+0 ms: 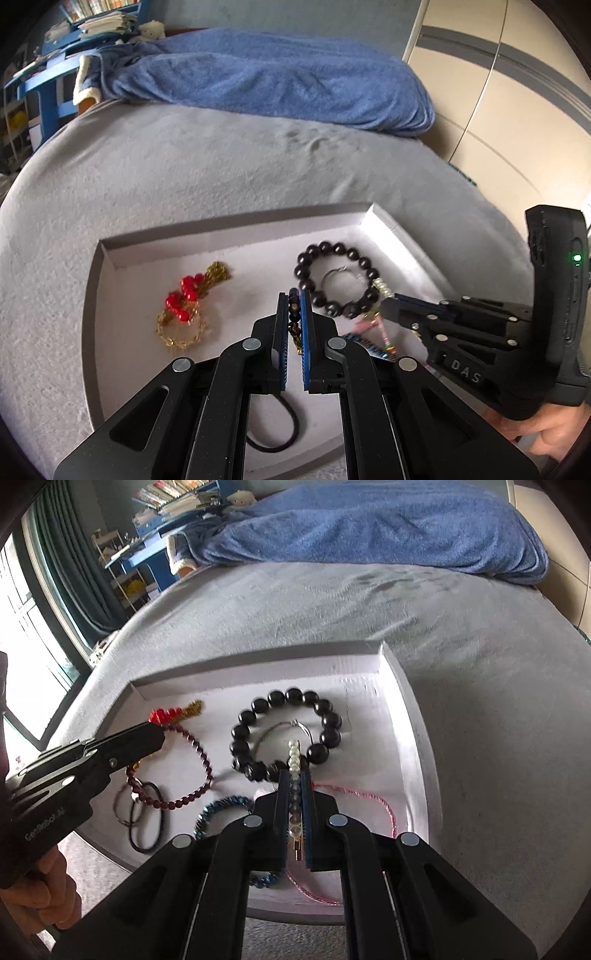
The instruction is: Organize jewelry
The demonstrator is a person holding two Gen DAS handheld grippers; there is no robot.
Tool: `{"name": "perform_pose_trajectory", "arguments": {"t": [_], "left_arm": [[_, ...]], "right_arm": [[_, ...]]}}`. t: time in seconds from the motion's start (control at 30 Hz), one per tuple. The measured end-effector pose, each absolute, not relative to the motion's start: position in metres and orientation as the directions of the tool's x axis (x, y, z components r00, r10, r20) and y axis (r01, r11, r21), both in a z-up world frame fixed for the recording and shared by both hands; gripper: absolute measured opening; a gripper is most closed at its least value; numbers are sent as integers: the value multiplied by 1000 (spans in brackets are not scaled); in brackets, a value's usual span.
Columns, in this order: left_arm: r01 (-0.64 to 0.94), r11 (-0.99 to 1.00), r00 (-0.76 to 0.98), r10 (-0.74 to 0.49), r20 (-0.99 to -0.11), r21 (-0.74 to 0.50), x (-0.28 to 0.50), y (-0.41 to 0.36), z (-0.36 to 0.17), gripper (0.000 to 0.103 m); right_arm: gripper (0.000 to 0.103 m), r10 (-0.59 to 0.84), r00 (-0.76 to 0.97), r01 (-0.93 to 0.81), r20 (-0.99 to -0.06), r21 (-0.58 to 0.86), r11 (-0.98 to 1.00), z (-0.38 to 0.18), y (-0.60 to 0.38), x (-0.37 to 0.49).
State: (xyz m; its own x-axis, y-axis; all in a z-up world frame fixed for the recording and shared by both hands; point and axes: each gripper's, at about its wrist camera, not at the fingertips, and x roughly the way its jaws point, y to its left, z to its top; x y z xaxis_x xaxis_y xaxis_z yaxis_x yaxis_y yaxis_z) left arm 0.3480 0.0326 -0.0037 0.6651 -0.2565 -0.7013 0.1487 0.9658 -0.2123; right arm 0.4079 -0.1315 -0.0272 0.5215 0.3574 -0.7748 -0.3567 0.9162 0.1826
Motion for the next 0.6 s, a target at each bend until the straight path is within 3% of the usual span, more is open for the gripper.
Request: {"name": "perform_pose_trajectory", "arguments": {"t": [0.1,0.17,0.3,0.33,0.37,0.47,0.6], "left_arm": [[140,971,648,-238,-724,-194,347,31,-12,12],[140,974,651,-227,-725,-179,343,31,-14,29],[141,977,676,-215,-705,-162,336,30,-5,46],[140,977,686,-211,-696,-159,333,30,-2,56],[134,979,704,-201,-681,-150,328,32,3,65],[103,987,741,-159,-652,-124,318,34,13,78],[46,995,775,-94,-625,-93,306,41,21,86]], "right_arm": [[6,349,522,-358,-778,172,918,-30,-131,407],[7,342,530,-358,-776,161,920,-29,-130,406],[9,343,545,-373,-765,146,917,-24,-129,401],[10,351,552,-376,-756,150,914,-20,-130,399],[13,357,558,-379,-749,153,913,-17,-130,398],[33,361,586,-384,-726,144,912,-9,-133,392],[49,355,617,-379,-702,131,916,-2,-136,383]]}}
